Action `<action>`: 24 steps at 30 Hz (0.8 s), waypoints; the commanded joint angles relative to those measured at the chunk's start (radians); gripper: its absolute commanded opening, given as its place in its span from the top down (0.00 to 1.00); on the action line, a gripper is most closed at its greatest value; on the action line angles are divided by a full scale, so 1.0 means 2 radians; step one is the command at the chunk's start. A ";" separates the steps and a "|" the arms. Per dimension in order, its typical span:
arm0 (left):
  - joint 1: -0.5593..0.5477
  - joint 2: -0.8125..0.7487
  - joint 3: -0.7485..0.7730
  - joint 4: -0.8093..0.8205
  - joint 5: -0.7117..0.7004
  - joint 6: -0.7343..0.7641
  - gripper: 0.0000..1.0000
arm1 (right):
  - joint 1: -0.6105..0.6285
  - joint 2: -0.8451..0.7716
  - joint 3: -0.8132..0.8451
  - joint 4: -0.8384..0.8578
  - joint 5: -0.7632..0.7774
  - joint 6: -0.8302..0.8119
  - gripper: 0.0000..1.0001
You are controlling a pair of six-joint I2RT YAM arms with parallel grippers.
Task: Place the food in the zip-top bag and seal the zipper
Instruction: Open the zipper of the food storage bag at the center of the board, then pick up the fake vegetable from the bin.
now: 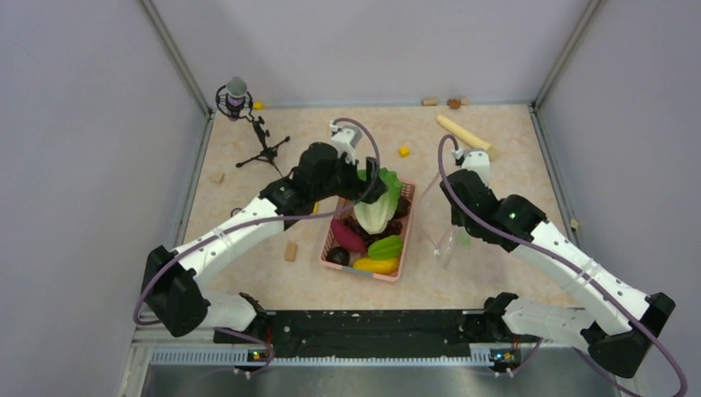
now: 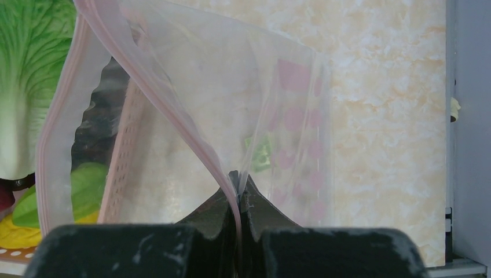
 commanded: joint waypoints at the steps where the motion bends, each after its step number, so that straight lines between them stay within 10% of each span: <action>1: 0.088 0.036 0.051 -0.032 -0.007 -0.010 0.03 | -0.004 -0.013 -0.001 0.008 0.004 0.003 1.00; 24: 0.136 0.269 0.225 -0.121 0.073 -0.045 0.03 | -0.004 -0.011 -0.012 0.021 -0.023 -0.021 1.00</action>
